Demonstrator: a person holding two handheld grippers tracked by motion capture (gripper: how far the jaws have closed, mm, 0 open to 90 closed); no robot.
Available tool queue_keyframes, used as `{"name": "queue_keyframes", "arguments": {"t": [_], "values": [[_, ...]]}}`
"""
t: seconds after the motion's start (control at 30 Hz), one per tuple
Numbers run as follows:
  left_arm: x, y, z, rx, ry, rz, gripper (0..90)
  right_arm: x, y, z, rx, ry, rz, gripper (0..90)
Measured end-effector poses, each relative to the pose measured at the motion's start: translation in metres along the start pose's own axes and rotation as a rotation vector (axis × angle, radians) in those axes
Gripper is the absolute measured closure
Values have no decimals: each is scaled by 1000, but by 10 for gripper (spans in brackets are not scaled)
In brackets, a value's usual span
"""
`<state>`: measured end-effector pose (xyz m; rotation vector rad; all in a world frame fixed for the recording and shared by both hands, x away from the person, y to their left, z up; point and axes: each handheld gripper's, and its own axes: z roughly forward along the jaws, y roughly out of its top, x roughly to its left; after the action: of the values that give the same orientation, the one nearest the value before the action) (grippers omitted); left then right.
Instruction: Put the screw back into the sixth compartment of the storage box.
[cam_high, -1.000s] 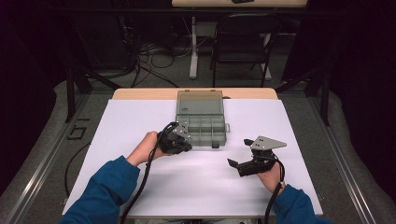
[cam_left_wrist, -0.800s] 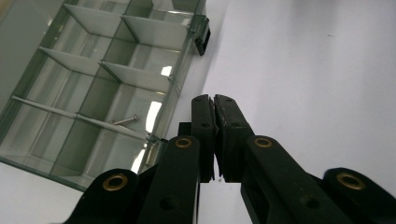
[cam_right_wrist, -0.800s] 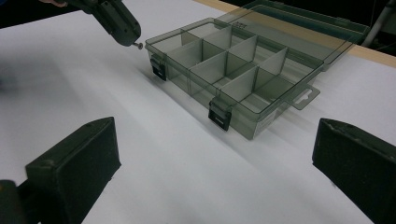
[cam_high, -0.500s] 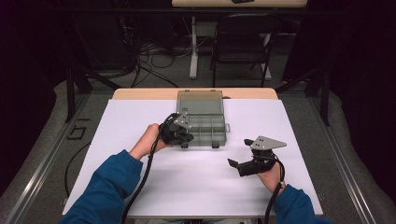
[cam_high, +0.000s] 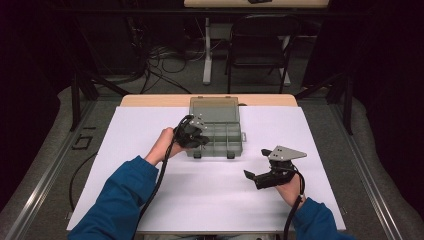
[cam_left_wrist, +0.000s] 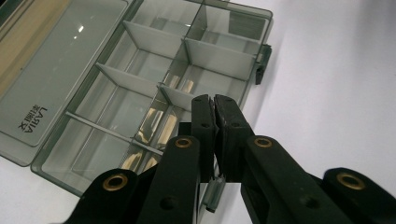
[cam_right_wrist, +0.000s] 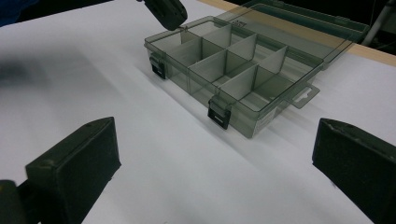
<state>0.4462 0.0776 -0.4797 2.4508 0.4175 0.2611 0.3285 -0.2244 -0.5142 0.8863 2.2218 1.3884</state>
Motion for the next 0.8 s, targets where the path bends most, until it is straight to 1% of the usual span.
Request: {"name": "queue_keyframes", "arguments": {"t": [0.03,0.07,0.2,0.3,0.33,0.57,0.8], "values": [[1,0,2,3,1,1,867,0,0,0,1,-2,0,0],[3,0,5,0,-3,-11,867,0,0,0,1,0,5,0],[5,-1,13,15,-1,-19,867,0,0,0,0,-2,1,1],[7,-1,18,25,9,-29,866,0,0,0,0,0,6,1],[7,-1,19,34,16,-24,866,0,0,0,0,0,6,1],[11,-2,26,50,37,-42,866,0,0,0,1,-2,5,1],[13,-4,31,58,31,-59,865,0,0,0,2,-2,2,1]]}}
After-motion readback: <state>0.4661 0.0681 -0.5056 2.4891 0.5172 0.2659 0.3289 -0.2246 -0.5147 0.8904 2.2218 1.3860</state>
